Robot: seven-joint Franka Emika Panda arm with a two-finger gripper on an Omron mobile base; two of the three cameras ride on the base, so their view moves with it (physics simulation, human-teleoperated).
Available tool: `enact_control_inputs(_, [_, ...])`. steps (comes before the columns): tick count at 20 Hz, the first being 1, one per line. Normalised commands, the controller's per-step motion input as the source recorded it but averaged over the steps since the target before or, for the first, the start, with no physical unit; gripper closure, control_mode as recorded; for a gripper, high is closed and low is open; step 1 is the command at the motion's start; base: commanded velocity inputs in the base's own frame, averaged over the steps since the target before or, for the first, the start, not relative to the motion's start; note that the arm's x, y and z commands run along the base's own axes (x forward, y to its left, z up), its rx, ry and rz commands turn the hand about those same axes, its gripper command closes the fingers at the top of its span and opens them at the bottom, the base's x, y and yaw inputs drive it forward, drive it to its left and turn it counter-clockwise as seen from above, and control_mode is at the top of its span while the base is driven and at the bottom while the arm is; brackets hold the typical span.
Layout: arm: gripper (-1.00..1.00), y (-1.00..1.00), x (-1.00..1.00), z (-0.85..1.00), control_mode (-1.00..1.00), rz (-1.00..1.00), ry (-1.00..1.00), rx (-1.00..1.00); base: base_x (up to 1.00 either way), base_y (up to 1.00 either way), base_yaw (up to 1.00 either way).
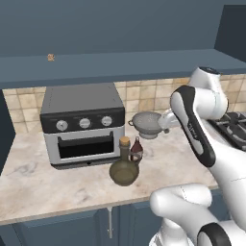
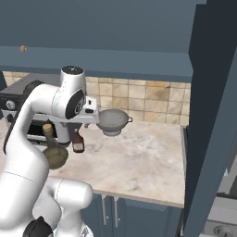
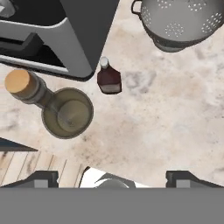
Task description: Pick the ketchup and oil and vinegar bottle from the counter and place them in the cabinet.
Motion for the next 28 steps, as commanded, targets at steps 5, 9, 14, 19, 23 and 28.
enact_control_inputs(5, [-1.00, -0.01, -0.32, -0.43, -1.00, 0.16, 0.00, 0.12, 0.00, 0.00, 0.00])
enact_control_inputs(9, [-1.00, 0.07, -0.19, -0.37, -1.00, 0.13, -0.01, 0.08, 0.00, 0.00, 0.00])
enact_control_inputs(14, [-1.00, 0.33, -0.02, -0.29, -1.00, 0.07, 0.00, 0.03, 0.00, 0.00, 0.00])
enact_control_inputs(19, [-1.00, 0.37, 0.01, -0.30, -1.00, 0.03, 0.00, 0.00, 0.00, 0.00, 0.00])
enact_control_inputs(23, [-1.00, 0.36, 0.07, -0.27, -1.00, 0.02, 0.00, 0.00, 0.00, 0.00, 0.00])
enact_control_inputs(28, [-1.00, 0.31, 0.19, -0.25, -1.00, 0.01, 0.00, 0.01, 0.00, 0.00, 0.00])
